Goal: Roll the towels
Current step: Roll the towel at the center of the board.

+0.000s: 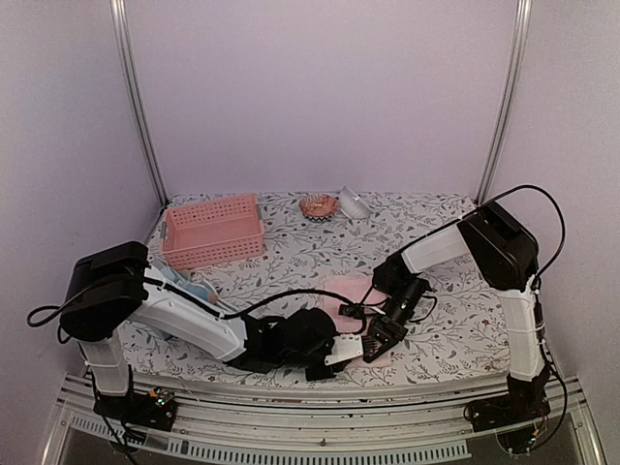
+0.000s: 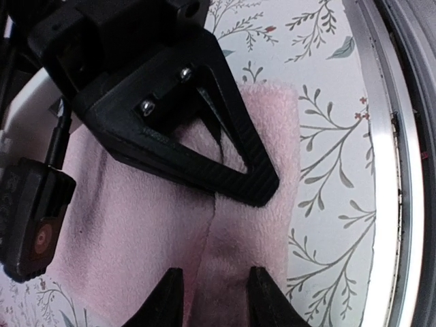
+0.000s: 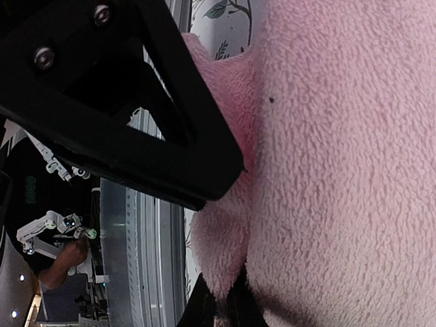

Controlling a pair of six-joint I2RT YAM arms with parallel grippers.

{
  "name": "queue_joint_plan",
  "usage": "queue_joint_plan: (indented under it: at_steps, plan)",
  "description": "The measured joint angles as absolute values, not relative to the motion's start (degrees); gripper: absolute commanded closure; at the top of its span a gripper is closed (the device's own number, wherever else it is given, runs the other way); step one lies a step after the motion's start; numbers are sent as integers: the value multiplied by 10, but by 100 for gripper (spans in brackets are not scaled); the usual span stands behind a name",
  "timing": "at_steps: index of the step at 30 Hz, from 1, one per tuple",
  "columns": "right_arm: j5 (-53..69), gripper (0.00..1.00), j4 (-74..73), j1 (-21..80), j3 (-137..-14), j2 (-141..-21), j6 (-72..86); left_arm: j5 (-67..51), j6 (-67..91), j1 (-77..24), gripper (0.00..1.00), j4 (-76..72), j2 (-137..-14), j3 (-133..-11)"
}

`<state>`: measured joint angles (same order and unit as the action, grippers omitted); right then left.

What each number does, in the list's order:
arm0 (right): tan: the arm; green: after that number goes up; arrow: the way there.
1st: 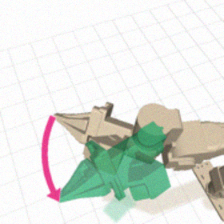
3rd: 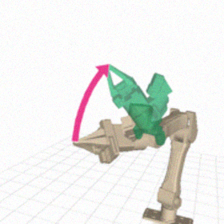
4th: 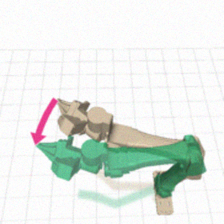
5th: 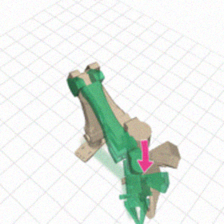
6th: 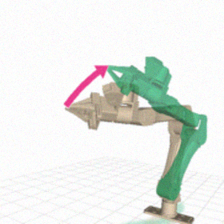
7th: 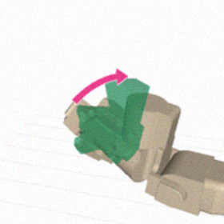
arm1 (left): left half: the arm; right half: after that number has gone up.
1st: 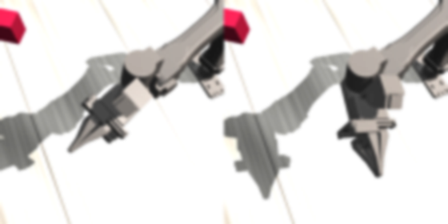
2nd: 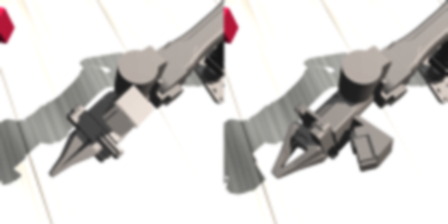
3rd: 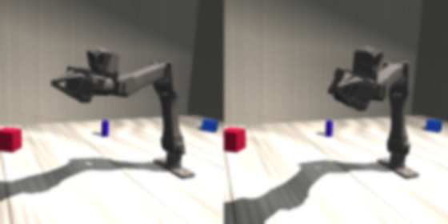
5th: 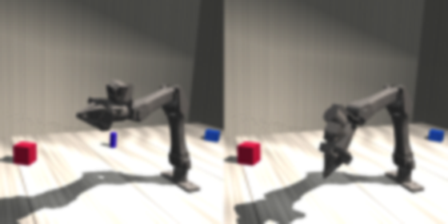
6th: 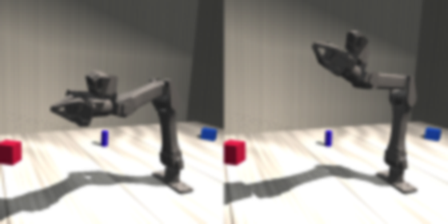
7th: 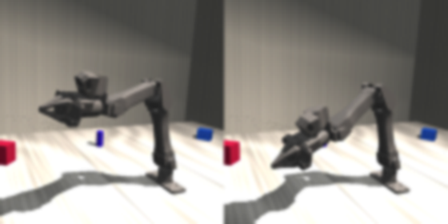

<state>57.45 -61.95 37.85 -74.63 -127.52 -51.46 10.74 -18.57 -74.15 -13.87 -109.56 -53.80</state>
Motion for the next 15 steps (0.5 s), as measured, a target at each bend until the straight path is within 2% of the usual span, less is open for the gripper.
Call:
queue_joint_plan:
  at_steps: [6, 11, 15]
  plan:
    - [574, 96, -624, 379, -746, -1277, -514, 95, -206, -747, 63, -136, -1093, -539]
    - [575, 96, -627, 379, -747, -1279, -514, 94, -213, -767, 68, -122, -1075, -539]
    - [575, 96, -628, 379, -748, -1279, -514, 86, -213, -780, 68, -117, -1076, -543]
